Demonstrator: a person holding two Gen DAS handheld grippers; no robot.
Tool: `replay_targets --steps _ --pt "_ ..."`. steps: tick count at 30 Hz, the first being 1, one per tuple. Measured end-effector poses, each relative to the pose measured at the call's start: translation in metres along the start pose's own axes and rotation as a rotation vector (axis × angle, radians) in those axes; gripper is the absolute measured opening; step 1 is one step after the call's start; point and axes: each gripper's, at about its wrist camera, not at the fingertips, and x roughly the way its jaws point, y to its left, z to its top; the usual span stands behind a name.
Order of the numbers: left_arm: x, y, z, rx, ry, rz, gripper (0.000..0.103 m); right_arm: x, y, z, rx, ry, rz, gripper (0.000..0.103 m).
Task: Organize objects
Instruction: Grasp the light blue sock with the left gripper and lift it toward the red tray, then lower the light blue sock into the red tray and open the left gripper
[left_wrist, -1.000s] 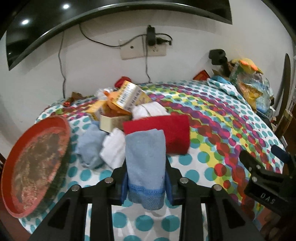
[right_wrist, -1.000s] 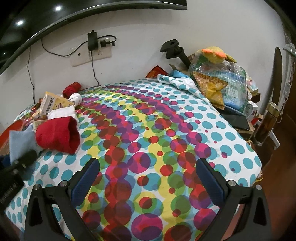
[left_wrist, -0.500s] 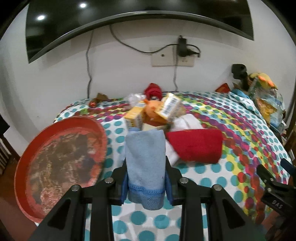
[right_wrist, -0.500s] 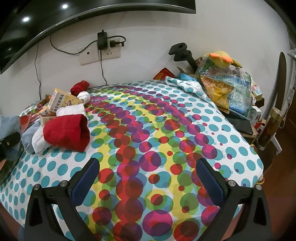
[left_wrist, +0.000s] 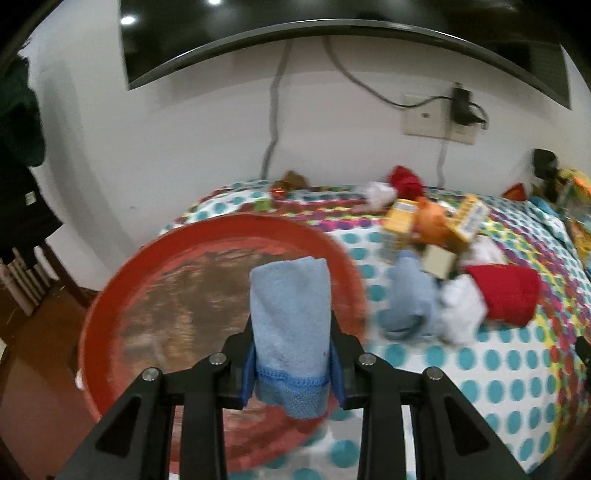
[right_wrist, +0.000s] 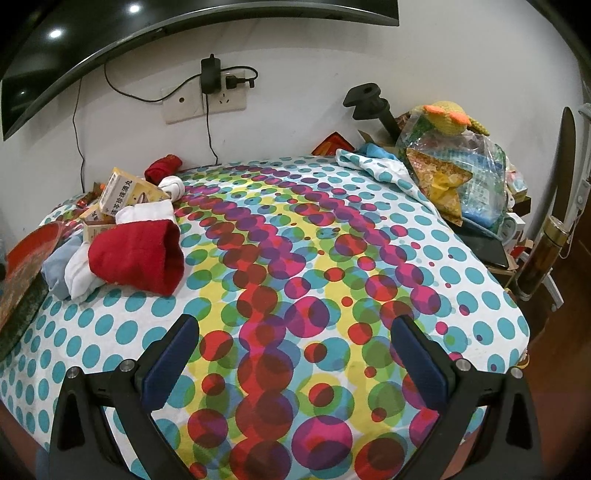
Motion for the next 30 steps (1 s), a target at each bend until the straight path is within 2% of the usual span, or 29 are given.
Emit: replay_targets --steps 10,16,21,30 --pt "0.018 0.079 0.002 -0.063 0.038 0.142 0.032 0.000 0.007 -0.004 -0.026 -0.001 0.004 0.103" --pt "0.033 0.112 0.000 -0.102 0.077 0.213 0.032 0.000 0.016 -0.007 -0.053 0.000 0.009 0.103" --pt "0.046 0.133 -0.006 -0.125 0.108 0.267 0.032 0.000 0.018 -0.008 -0.057 0.001 0.015 0.103" --pt "0.063 0.151 -0.023 -0.155 0.166 0.305 0.032 0.001 0.016 -0.009 -0.052 0.009 0.022 0.103"
